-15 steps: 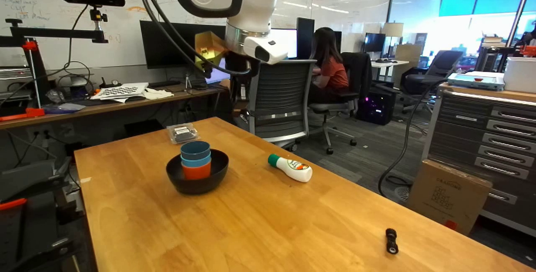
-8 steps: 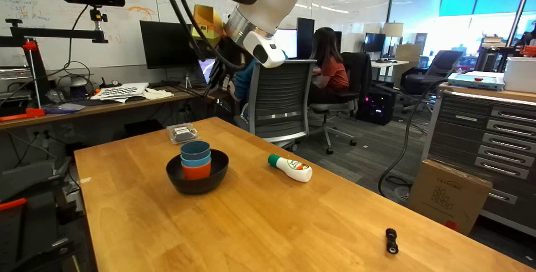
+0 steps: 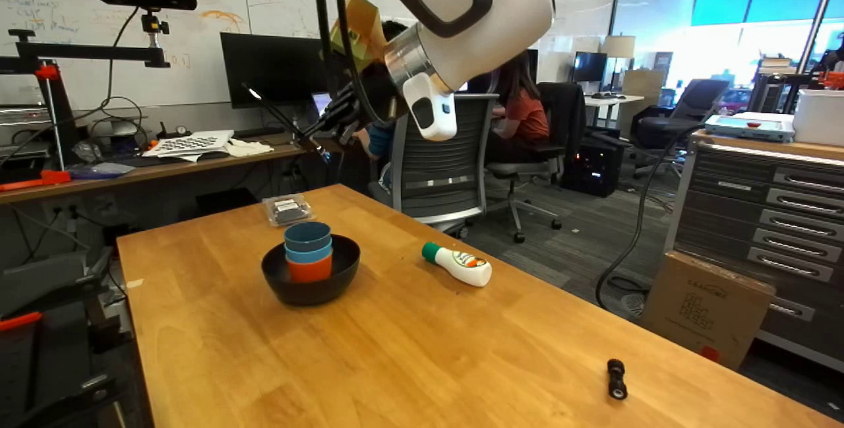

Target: Place the orange cup inside the black bowl, place the dark blue cup inside the light blue cup and place them inside the orange cup, place the black fork inside the stacked cups

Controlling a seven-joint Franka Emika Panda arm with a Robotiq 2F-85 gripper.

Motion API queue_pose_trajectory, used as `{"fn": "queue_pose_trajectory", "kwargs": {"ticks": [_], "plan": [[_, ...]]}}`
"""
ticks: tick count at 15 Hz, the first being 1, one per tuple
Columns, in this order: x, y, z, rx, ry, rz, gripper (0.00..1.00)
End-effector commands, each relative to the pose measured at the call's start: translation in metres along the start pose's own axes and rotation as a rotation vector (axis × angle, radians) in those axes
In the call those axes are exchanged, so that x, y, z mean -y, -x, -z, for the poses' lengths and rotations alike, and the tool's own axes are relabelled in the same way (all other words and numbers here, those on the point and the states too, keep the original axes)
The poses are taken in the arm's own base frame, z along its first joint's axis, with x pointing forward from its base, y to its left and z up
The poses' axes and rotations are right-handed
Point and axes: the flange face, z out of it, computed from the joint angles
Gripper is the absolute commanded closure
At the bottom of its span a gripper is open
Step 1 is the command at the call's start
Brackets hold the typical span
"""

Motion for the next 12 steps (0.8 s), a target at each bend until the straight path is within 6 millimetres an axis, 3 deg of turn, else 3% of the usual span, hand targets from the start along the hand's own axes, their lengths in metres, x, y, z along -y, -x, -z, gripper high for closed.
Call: {"fn": "queue_pose_trajectory", "kwargs": {"ticks": [1, 12], "plan": [[0.0, -0.026, -0.003, 0.167, -0.093, -0.033, 0.96], [-0.044, -0.087, -0.026, 0.378, -0.314, -0.277, 0.96]]}}
